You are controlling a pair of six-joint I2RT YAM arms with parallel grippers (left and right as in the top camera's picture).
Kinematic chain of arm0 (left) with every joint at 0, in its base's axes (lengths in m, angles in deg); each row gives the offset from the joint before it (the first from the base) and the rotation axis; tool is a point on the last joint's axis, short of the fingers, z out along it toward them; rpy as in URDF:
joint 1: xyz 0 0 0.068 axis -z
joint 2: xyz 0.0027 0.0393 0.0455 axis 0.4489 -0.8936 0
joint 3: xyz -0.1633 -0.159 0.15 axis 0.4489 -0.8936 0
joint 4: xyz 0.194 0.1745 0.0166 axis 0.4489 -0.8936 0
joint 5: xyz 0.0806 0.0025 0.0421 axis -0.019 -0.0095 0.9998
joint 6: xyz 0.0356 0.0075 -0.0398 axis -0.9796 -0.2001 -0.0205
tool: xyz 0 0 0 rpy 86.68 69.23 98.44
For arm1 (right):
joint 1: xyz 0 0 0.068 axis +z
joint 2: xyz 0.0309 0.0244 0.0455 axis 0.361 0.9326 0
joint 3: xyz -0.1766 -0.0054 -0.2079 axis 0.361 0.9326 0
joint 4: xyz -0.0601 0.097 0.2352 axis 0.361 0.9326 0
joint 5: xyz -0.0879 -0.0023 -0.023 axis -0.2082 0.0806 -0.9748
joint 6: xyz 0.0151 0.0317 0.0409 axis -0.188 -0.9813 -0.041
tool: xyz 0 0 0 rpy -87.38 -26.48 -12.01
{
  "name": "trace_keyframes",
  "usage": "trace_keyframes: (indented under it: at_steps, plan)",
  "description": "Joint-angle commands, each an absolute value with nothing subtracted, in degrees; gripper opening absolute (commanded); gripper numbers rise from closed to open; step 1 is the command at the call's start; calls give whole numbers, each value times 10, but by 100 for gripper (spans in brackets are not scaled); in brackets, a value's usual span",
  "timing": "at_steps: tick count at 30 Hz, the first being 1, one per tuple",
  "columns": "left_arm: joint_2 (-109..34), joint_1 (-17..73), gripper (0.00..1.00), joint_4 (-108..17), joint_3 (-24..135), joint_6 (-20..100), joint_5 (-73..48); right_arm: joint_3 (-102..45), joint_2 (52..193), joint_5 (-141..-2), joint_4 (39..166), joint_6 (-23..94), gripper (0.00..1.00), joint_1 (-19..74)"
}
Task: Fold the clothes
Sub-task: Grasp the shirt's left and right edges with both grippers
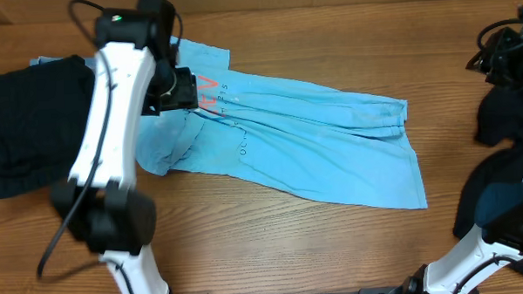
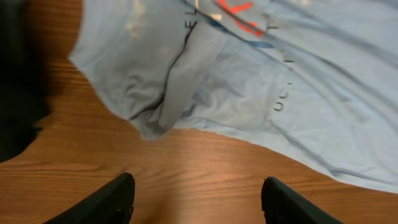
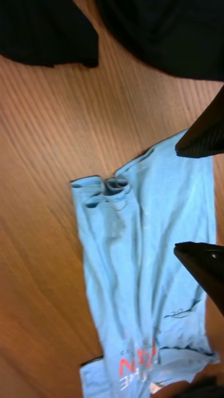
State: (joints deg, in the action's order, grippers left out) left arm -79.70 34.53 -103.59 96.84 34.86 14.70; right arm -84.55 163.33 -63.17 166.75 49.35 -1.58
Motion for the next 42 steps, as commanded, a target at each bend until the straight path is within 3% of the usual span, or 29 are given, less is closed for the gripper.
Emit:
trace_keyframes:
  at_steps: [1,7,12,13,16,23,25,29,35,42]
  plan:
    - [-687,346,69,-1055,972,337,163,-786,1550,-640,1668,486,49,5]
    - [-636,366,70,-1063,879,302,202,-521,1393,-693,1620,434,54,68]
    - [-624,368,77,-882,629,244,150,-301,1375,-688,1502,409,54,70]
    - [-630,368,84,-836,589,227,156,-268,1375,-688,1473,400,55,70]
    - [-662,368,89,-714,511,186,210,-215,1376,-687,1436,401,55,70]
    - [-763,341,84,-619,493,156,279,-201,1376,-687,1421,401,56,70]
    - [-766,327,70,-623,493,159,291,-201,1376,-687,1421,401,56,70]
    - [-762,327,64,-660,494,163,290,-201,1376,-687,1414,401,56,70]
    - [-695,327,67,-686,498,164,286,-201,1376,-687,1412,401,57,70]
    - [-692,327,65,-617,443,168,260,-201,1376,-687,1415,401,56,70]
